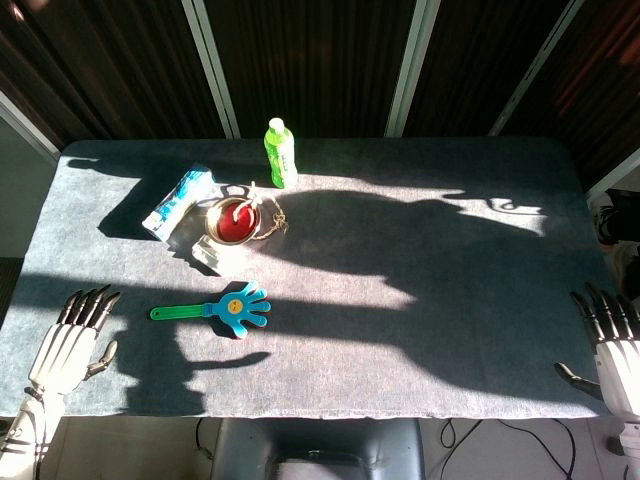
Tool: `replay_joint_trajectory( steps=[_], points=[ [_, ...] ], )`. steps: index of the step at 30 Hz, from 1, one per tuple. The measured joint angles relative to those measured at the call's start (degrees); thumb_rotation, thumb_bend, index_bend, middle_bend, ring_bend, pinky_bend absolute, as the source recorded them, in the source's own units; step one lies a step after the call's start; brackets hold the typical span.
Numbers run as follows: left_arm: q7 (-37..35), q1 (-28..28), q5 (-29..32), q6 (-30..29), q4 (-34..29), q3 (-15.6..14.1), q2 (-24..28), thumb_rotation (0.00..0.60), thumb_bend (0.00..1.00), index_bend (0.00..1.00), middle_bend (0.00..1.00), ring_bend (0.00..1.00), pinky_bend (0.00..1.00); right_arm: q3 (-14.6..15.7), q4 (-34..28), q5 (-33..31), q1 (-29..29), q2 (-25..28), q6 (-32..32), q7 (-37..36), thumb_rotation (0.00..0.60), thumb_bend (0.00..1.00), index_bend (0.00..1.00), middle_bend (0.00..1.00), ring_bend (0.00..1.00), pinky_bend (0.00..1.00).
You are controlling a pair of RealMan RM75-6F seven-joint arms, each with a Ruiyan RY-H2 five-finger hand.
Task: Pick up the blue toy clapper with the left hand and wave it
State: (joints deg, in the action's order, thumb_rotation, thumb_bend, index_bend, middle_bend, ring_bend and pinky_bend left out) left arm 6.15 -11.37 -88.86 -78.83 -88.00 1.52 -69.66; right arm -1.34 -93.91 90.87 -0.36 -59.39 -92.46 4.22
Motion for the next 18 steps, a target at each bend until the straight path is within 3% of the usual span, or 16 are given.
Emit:
replay_joint_trajectory(
  steps=[6,12,18],
  points=[
    [0.47,-0.70,-0.78,0.79,-0.06,-0.59,-0.63,0.600,0.43,0.00,0.00,0.00,0.00,0.10,-0.04,-0.18,0.15,0.29,1.08,-0.32,0.600,0.14,0.00,0.00,0.00,0.00],
    [-6.70,-3.41,-4.97,4.00,1.14,-2.51,-2.15,0.600,0.42,0.00,0.00,0.00,0.00,0.76,-0.36,0.28,0.35,0.63,2.39,-0.50,0.600,0.14,0.00,0.00,0.00,0.00],
    [-11.28,-9.62,-7.65,10.37,5.13,-2.46,-8.26,0.600,0.41,0.02,0.00,0.00,0.00,0.96,-0.49,0.19,0.84,0.63,3.91,-0.66,0.600,0.14,0.00,0.00,0.00,0.00]
  ],
)
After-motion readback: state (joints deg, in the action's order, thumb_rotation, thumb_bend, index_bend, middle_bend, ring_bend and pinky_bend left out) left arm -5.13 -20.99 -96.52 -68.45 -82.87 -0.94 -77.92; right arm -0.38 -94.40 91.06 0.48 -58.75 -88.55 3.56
